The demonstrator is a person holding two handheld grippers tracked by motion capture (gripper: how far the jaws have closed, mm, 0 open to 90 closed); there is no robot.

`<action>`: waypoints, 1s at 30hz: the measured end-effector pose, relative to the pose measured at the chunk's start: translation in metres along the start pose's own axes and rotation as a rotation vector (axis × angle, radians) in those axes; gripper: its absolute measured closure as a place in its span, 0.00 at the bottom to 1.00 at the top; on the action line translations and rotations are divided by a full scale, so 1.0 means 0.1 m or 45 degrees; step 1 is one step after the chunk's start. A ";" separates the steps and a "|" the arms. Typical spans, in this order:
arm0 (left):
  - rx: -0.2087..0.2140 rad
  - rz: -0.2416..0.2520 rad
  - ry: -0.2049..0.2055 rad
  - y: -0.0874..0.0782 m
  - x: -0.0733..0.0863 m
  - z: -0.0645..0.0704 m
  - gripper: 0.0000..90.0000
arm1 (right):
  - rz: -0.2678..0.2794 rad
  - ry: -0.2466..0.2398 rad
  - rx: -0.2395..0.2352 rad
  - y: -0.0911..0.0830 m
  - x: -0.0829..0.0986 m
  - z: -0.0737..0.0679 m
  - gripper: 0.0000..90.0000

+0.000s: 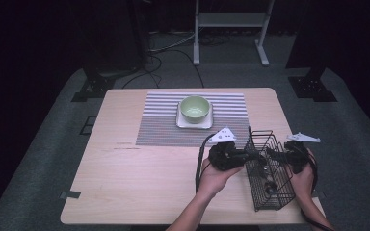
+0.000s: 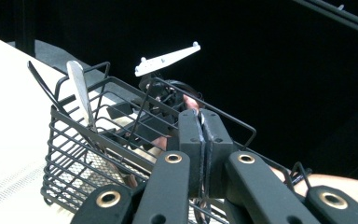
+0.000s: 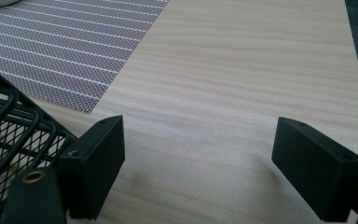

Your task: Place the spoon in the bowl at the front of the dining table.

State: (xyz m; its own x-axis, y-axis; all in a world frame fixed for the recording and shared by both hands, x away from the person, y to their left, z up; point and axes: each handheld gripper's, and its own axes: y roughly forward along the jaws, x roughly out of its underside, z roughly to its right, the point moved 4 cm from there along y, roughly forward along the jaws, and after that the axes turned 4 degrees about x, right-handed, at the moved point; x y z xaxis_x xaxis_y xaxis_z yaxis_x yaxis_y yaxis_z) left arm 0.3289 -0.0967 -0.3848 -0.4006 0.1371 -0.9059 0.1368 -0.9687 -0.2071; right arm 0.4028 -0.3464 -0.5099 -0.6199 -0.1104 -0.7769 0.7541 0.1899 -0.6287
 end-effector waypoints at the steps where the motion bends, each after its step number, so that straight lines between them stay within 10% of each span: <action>1: 0.003 0.003 -0.003 0.00 -0.01 0.00 0.99 | 0.000 0.000 0.000 0.00 0.00 0.00 0.18; 30: 0.099 0.062 -0.069 -0.19 -0.29 0.01 0.99 | 0.001 0.011 -0.005 0.00 0.00 0.00 0.18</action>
State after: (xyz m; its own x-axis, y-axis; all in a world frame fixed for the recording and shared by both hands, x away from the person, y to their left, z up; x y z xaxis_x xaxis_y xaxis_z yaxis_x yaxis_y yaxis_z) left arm 0.3370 -0.0827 -0.3544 -0.4439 0.0799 -0.8925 0.0873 -0.9874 -0.1318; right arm 0.4029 -0.3468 -0.5098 -0.6213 -0.1018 -0.7769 0.7537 0.1934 -0.6281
